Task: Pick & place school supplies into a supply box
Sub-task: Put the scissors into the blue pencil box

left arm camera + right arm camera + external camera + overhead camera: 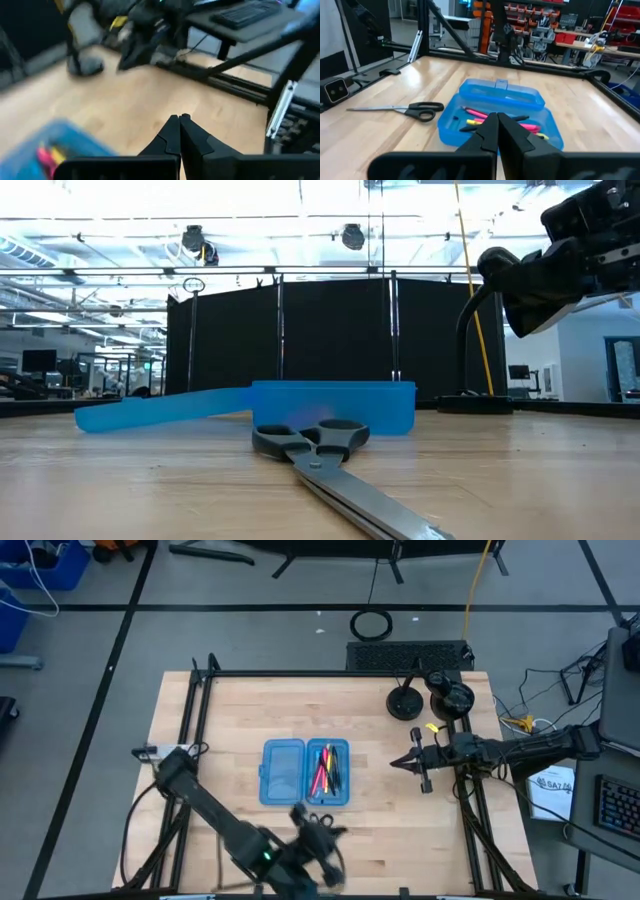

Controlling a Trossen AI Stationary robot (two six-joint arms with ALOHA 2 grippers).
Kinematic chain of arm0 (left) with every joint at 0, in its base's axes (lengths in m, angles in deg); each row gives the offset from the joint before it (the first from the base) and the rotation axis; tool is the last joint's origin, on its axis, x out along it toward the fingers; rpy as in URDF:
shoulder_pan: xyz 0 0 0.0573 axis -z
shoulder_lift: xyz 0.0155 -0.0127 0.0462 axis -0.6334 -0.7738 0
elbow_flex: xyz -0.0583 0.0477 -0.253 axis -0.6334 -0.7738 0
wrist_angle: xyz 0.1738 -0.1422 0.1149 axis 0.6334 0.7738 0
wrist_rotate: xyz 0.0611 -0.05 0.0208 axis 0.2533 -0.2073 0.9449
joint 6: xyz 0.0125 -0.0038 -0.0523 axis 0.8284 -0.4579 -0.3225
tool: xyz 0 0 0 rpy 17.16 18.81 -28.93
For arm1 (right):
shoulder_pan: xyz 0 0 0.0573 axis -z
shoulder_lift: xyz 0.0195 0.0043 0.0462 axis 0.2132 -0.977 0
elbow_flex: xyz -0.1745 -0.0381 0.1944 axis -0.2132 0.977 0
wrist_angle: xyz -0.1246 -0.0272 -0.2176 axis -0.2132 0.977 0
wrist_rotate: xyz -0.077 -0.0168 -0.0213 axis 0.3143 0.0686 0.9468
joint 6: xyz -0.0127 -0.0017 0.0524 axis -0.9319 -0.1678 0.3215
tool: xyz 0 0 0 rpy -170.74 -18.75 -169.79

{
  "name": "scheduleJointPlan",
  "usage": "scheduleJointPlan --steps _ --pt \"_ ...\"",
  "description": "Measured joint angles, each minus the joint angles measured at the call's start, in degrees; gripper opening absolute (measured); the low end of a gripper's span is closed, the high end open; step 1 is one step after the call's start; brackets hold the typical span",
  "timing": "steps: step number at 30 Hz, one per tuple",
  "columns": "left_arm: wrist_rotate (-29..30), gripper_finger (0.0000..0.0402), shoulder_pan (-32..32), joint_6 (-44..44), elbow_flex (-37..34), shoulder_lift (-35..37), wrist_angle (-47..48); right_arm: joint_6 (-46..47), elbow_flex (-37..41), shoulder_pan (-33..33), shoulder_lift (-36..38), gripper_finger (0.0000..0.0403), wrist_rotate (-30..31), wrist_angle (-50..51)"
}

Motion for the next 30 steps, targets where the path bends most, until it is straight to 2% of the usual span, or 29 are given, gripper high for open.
scheduleJointPlan --steps 3,4,6,8,11,13,16,18,22,30 --pt "5.3 0.0001 0.1 15.8 11.4 -5.6 -2.1 1.7 0.0 0.0 0.0 0.0000 -1.2 0.0" --pt "7.9 0.0001 0.0 18.3 14.1 -6.2 -2.5 2.3 0.0 0.0 0.0 0.0000 -2.0 0.0" --pt "12.2 0.0001 -1.0 14.8 13.4 -4.8 -5.2 3.5 0.0 0.0 0.0 0.0000 -4.3 0.0" --pt "11.6 0.0001 -2.2 3.3 11.6 -2.7 0.0 4.7 0.0 0.0 0.0 0.0000 -6.4 -0.2" --pt "1.4 0.0001 -4.8 -20.0 10.1 -1.8 14.9 5.6 0.0 -0.1 -0.2 0.0000 -7.5 -0.7" --pt "-7.7 0.0001 -6.6 -33.3 8.6 -2.4 23.9 5.8 0.0 -0.1 -0.3 0.0000 -7.4 -1.2" --pt "-19.3 0.0001 -8.8 -45.7 3.9 -4.1 31.2 5.6 0.0 -0.1 -0.4 0.0000 -7.4 -0.8" --pt "-26.7 0.0001 -10.1 -51.8 0.0 -4.8 32.1 5.1 0.0 -0.1 -0.4 0.0000 -7.4 -0.8" --pt "-36.4 0.0001 -11.7 -55.5 -7.5 -4.8 26.6 4.9 0.0 0.0 -0.7 0.0000 -7.4 -0.8" --pt "-42.6 0.0012 -12.8 -50.6 -15.0 -4.7 11.7 4.2 0.0 0.0 -0.8 0.0000 -7.3 -0.8"
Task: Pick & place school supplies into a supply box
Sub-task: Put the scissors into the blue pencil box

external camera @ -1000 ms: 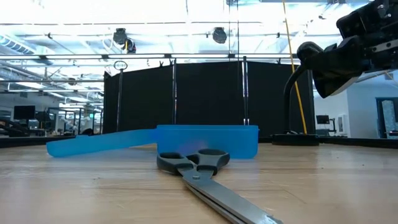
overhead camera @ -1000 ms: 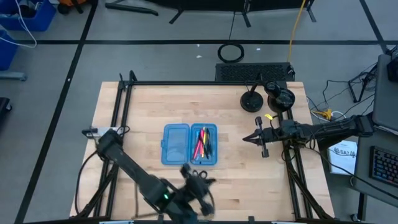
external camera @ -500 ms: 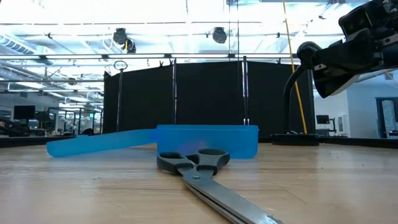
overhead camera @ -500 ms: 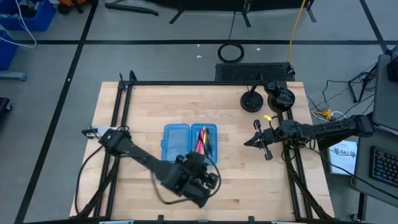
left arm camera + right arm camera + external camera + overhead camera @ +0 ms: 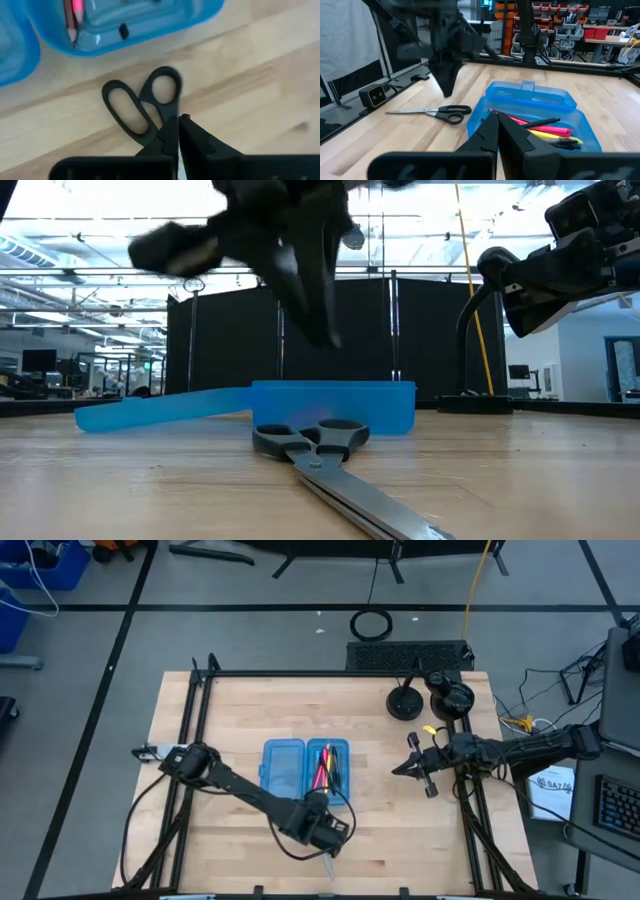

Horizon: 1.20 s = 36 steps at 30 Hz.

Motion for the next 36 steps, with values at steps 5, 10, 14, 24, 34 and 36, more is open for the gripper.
scheduleJointPlan --steps 5,10,14,24,34,36 --pt "-4.1 0.0043 0.4 0.3 -3.7 0.0 -6.8 -0.5 0.0 0.0 -0.1 0.0000 0.0 1.6" --pt "-4.9 0.0091 1.8 -1.5 -4.3 -0.1 -8.8 -1.7 0.0 0.0 -0.1 0.0000 0.0 2.1" --pt "-3.4 0.0112 1.7 -2.0 -4.3 -0.1 -7.6 -1.7 0.0 0.0 0.0 0.0000 0.0 1.6" --pt "-3.6 0.0139 0.4 -1.5 -4.3 -0.1 -4.6 -1.3 0.0 0.0 -0.1 0.0000 0.0 1.2" --pt "-5.9 0.0145 -2.1 -2.8 -4.3 -3.5 -4.7 -1.3 0.0 0.0 -0.1 0.0000 0.0 3.1" --pt "-6.1 0.0145 -2.2 -3.9 -4.2 -4.0 -4.7 -1.3 0.0 0.0 -0.1 0.0000 0.0 3.2"
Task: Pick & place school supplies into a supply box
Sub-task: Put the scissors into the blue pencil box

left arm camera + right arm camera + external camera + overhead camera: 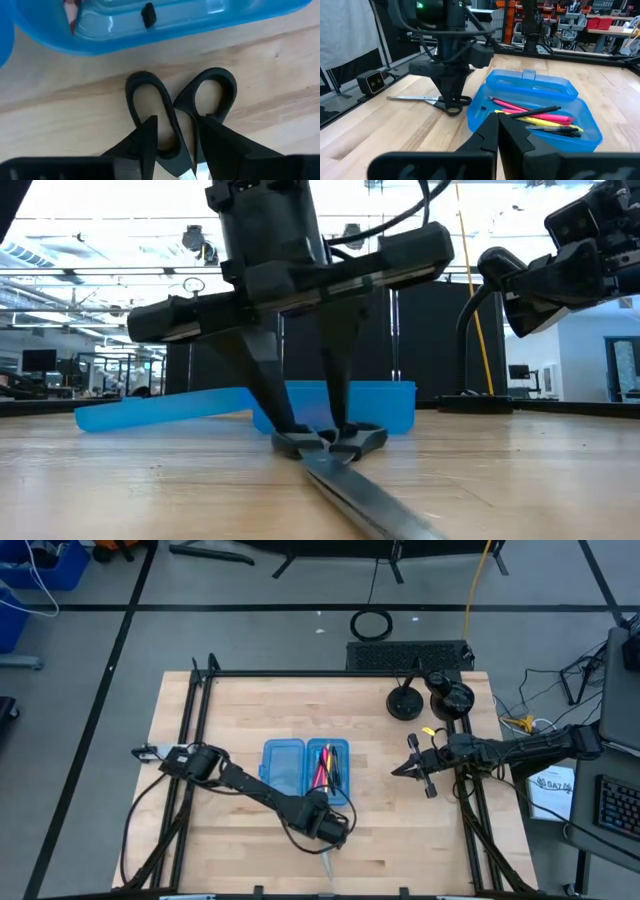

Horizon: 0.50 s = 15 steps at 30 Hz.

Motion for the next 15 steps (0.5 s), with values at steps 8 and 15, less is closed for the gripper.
scheduleJointPlan --steps 8,15 --pt "-3.8 0.0145 -0.3 7.0 0.3 -0.7 4.4 -0.3 0.0 0.0 0.0 0.0000 0.0 0.1" --pt "-8.3 0.0145 0.8 20.4 0.0 -1.1 18.6 -0.5 0.0 0.0 0.0 0.0000 0.0 -0.3"
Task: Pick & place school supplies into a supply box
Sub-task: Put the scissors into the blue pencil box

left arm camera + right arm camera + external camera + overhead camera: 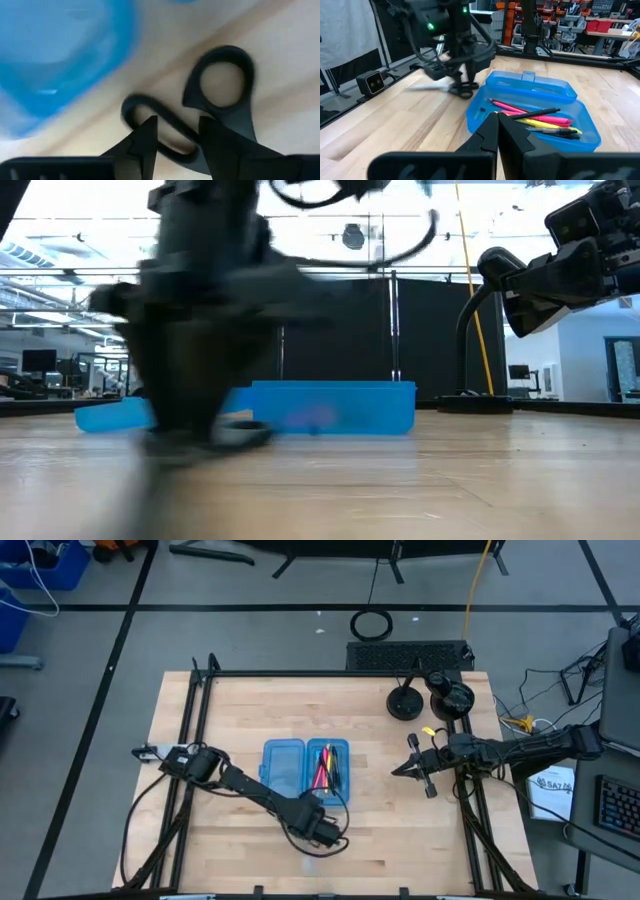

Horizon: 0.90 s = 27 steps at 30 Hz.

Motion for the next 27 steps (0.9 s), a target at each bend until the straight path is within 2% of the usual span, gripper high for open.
scheduleJointPlan --steps 3,9,12,18,27 --pt "0.6 0.0145 0.3 2.7 -0.1 -0.1 2.0 0.0 0.0 0.0 0.0 0.0000 0.0 0.1" --pt "0.9 0.0145 -0.3 -5.5 -0.1 -0.1 1.8 0.2 0.0 0.0 0.0 0.0000 0.0 0.0" --pt "0.7 0.0145 -0.3 -5.2 -0.1 -0.1 1.6 0.4 0.0 0.0 0.0 0.0000 0.0 0.0" --pt "6.2 0.0145 1.3 -7.4 -0.2 0.5 0.8 0.4 0.0 0.0 0.0 0.0000 0.0 0.0" --pt "4.0 0.0145 2.4 -16.5 -0.2 2.4 -2.0 0.5 0.0 0.0 0.0 0.0000 0.0 -1.1"
